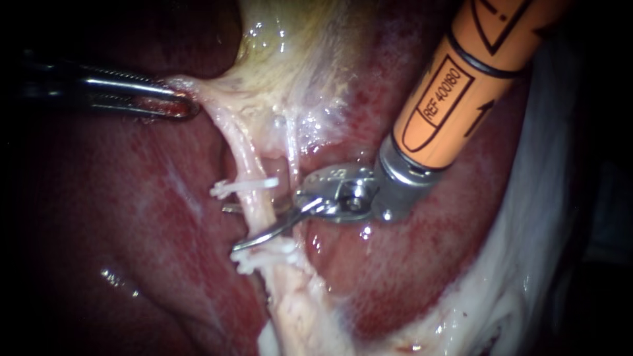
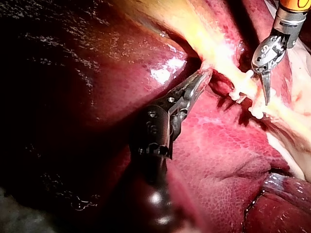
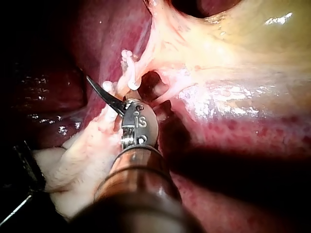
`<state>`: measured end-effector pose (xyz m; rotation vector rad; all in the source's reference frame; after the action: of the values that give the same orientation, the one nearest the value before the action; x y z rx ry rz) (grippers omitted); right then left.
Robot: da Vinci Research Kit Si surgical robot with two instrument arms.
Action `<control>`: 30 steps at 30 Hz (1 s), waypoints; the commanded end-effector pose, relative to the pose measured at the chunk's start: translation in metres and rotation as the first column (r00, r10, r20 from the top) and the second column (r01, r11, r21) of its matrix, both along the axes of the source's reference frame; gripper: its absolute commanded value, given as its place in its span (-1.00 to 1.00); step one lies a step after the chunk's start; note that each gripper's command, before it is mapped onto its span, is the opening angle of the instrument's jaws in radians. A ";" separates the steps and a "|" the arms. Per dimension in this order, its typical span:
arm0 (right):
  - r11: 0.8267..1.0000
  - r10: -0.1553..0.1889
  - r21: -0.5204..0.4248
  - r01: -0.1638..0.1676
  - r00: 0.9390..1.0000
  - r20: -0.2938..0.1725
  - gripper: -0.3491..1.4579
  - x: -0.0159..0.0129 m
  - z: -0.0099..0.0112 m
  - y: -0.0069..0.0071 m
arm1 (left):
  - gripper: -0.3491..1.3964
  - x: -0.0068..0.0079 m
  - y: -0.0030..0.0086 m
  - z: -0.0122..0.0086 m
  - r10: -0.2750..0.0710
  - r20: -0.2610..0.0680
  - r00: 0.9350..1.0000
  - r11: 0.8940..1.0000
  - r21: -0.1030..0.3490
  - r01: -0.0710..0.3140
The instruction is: Go to the cutting position left tube
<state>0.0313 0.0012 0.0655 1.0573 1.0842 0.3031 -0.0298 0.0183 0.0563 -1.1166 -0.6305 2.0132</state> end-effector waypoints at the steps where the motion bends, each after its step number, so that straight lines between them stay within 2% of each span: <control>1: 1.000 0.002 0.002 -0.002 1.000 -0.002 0.95 0.0003 -0.0002 0.0001 | -1.00 0.0000 0.0000 0.0000 0.000 0.000 1.000 1.000 0.000 0.000; 10: 0.999 0.029 0.040 -0.028 0.999 -0.032 0.95 0.0029 -0.0020 0.0007 | -1.00 0.0000 0.0001 0.0001 0.000 0.000 1.000 1.000 0.000 0.000; 14: 0.998 0.043 0.049 -0.041 0.999 -0.031 0.95 0.0029 -0.0036 0.0008 | -1.00 0.0000 0.0000 0.0001 0.000 0.000 1.000 1.000 0.000 0.000; 21: 0.996 0.044 0.080 -0.041 0.998 -0.038 0.95 0.0021 -0.0064 0.0006 | -1.00 0.0001 0.0000 0.0001 0.000 0.000 1.000 1.000 0.000 0.000; 25: 0.995 0.046 0.086 -0.043 0.998 -0.034 0.95 0.0020 -0.0067 0.0007 | -1.00 0.0001 0.0000 0.0001 0.000 0.000 1.000 1.000 0.000 0.000; 30: 0.994 0.049 0.097 -0.047 0.999 -0.021 0.95 0.0018 -0.0057 0.0009 | -1.00 0.0001 0.0001 0.0001 0.000 0.000 1.000 1.000 0.000 0.000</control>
<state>0.0330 0.0022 0.0600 1.1204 1.1282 0.3870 -0.0298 0.0184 0.0565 -1.1167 -0.6307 2.0131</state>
